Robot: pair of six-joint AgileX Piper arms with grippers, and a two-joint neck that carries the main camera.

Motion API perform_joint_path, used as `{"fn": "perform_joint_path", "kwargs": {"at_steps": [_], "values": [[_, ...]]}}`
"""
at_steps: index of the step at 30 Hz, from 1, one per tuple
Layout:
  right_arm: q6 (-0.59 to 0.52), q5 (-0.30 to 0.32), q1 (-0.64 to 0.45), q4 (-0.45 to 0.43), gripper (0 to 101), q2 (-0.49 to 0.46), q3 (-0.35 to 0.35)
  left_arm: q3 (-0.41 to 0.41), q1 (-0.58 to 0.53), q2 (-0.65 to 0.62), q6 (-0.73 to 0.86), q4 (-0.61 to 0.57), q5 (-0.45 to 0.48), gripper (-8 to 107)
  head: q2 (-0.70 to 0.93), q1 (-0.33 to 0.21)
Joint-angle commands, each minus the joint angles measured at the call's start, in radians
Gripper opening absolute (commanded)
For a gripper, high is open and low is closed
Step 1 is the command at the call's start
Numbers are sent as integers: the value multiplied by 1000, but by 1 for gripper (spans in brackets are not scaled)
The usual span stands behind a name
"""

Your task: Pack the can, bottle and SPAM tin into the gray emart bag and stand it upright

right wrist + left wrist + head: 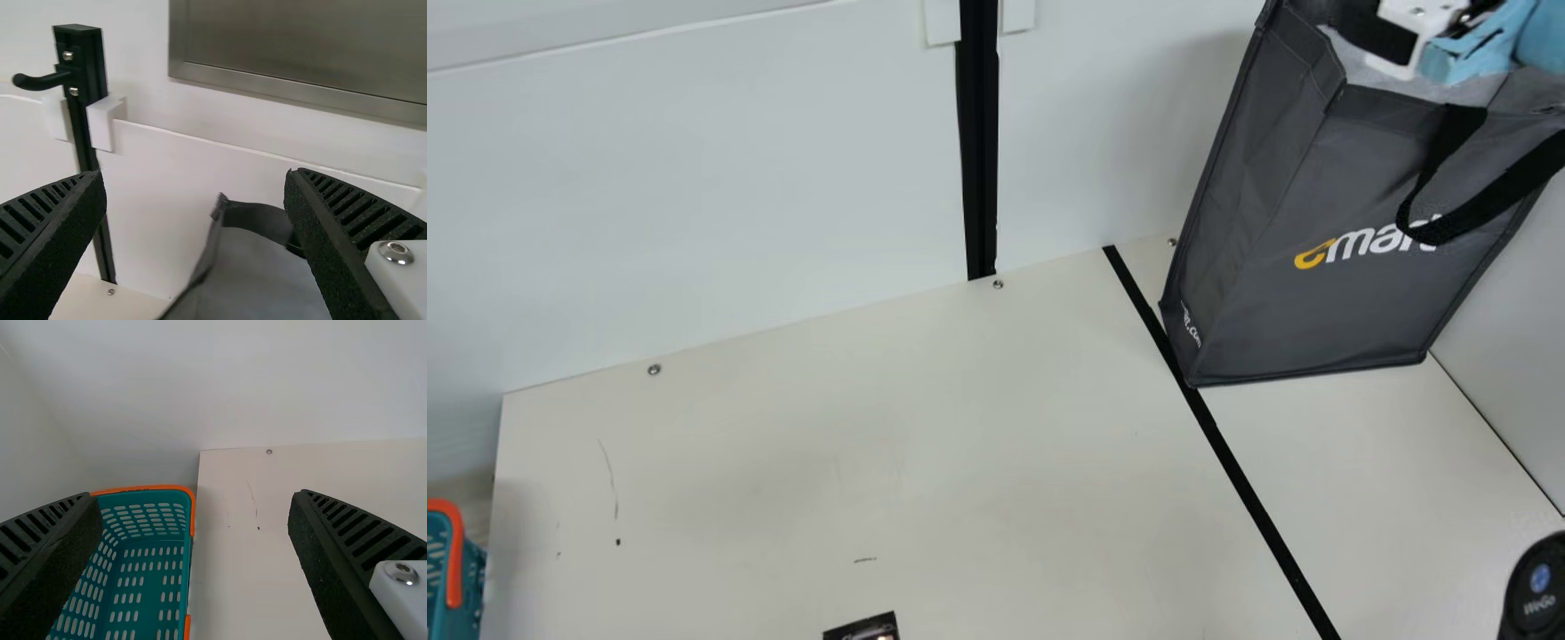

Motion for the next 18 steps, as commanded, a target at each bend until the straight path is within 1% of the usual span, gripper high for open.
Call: {"fn": "perform_joint_path", "kwargs": {"at_steps": [1, 5, 9, 14, 18], "values": [[-2, 4, 31, 4, 95, 2, 4, 0, 0, 0, 0, 0, 0, 90, -1, -23], [-9, 11, 81, 10, 95, 0, 17, 0, 0, 0, 0, 0, 0, 90, -1, -23], [-16, 16, 126, 15, 95, -15, 44, 0, 0, 0, 0, 0, 0, 90, -1, -23], [-19, 9, 180, 12, 95, -58, 104, 0, 0, 0, 0, 0, 0, 90, -1, -23], [-14, -20, 229, -4, 95, -110, 177, 0, 0, 0, 0, 0, 0, 90, -1, -23]]}}
